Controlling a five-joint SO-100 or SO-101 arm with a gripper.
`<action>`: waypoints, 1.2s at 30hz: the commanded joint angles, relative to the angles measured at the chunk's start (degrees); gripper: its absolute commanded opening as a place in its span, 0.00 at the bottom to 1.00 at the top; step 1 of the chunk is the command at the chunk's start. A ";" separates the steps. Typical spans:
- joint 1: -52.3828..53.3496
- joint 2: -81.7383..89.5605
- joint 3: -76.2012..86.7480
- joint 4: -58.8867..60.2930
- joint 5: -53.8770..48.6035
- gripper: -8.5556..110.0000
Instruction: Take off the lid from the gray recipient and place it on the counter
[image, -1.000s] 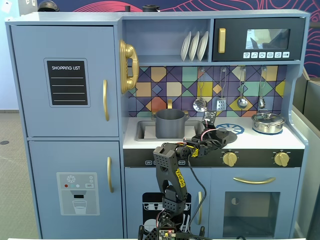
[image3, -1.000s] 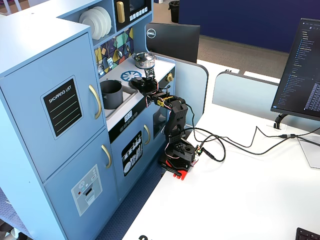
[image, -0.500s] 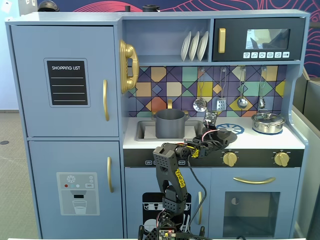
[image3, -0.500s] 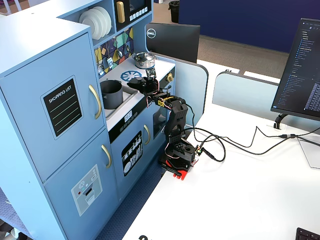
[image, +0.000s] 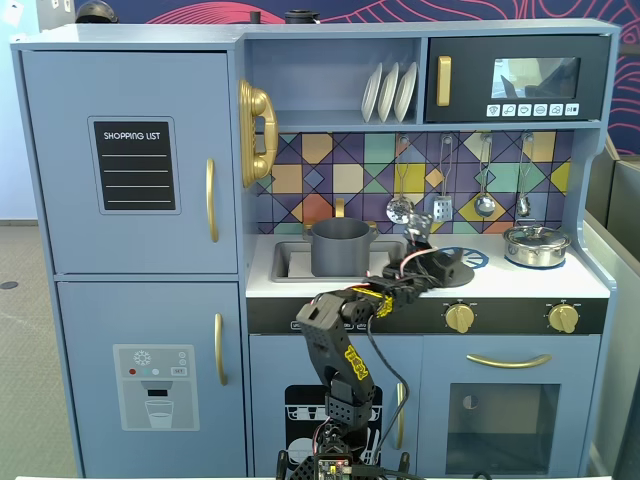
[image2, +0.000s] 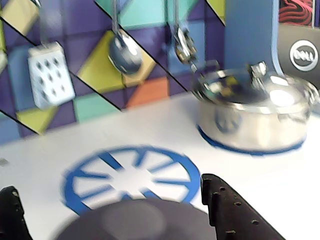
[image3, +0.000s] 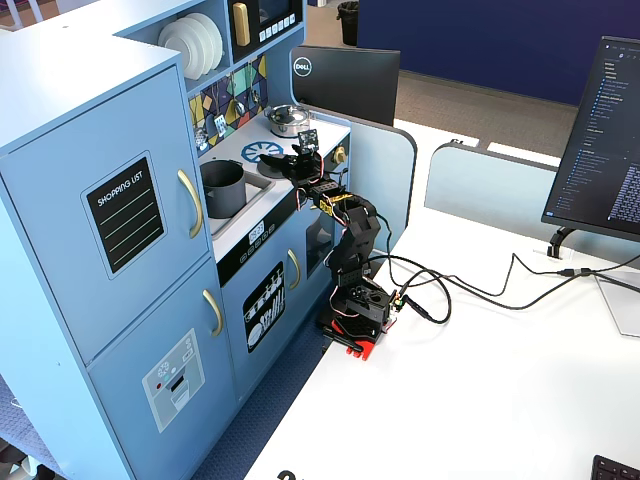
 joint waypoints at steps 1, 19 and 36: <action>-1.67 12.57 -4.04 9.93 1.14 0.35; -33.66 45.62 0.62 98.26 9.14 0.07; -36.65 64.16 44.12 104.77 1.85 0.09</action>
